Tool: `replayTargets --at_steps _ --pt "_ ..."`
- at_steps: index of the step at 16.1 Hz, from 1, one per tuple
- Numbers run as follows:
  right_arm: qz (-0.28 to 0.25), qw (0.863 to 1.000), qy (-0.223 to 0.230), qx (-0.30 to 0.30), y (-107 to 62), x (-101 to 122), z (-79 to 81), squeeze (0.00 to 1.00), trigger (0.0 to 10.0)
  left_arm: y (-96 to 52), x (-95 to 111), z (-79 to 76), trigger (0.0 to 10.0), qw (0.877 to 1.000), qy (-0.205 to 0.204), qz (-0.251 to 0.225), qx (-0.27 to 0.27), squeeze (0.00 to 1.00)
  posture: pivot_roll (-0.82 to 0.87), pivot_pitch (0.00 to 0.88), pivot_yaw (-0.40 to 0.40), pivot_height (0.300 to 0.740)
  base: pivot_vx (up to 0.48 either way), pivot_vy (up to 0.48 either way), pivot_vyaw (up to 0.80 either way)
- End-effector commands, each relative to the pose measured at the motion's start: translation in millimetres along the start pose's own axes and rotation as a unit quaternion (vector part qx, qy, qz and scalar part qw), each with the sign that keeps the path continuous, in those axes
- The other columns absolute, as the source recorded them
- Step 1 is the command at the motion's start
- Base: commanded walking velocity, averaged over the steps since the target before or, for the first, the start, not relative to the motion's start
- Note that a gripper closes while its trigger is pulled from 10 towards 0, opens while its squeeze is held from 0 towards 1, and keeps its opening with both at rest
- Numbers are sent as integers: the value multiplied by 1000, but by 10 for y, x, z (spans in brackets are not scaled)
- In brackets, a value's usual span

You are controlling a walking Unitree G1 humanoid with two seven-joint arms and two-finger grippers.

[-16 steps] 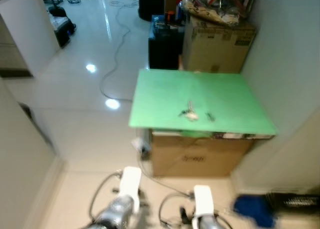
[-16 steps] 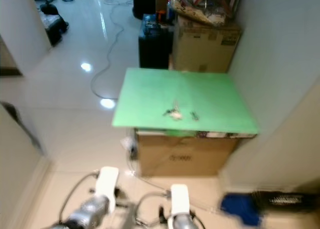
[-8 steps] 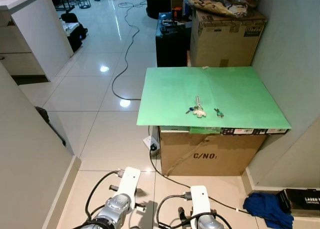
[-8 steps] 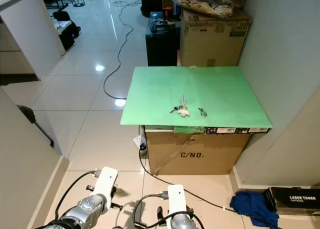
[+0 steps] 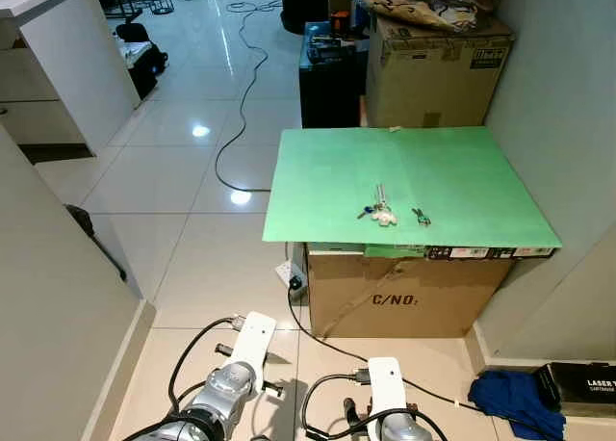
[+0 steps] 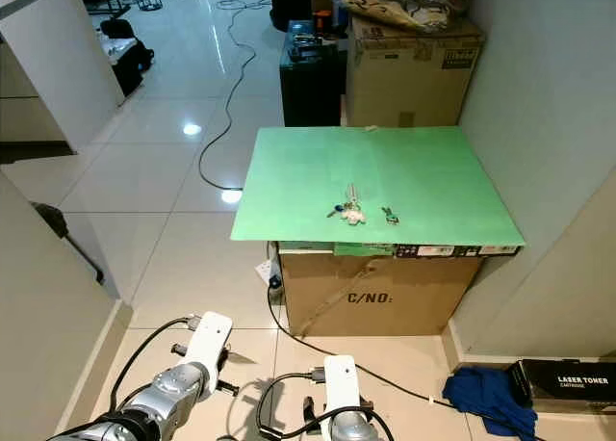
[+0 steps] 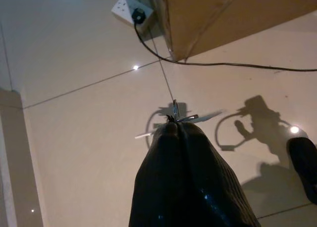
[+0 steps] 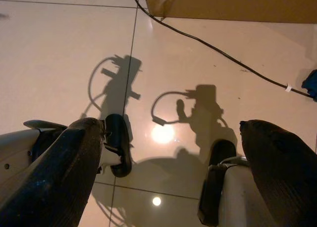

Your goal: Hang keys on a hook

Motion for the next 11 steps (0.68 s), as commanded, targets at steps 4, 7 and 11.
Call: replayTargets --at_steps 4,7,11 --pt "-1 1000 1 6 6 40 20 0 10000 5 39 17 10000 1000 11 0 -5 0 -131 4 130 691 0 0 0" --pt "-4 1000 -4 4 8 58 16 0 10000 1 -8 24 10000 1000 -25 10 -2 0 -131 2 126 691 0 0 0" --pt "-2 1000 -14 3 9 58 3 0 10000 -20 -155 14 10000 997 -64 30 4 0 -130 0 101 691 0 0 0"
Point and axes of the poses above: a point about 5 cm out from each wrist's last joint towards the gripper, its own y axis pointing out of the wrist towards the gripper, its own x axis along the axis of the wrist's last joint, z = x × y, the point moved 2 cm from there along y, pointing out of the wrist towards the gripper, and after that the axes turned 2 degrees about -y, right-handed, at the moved point
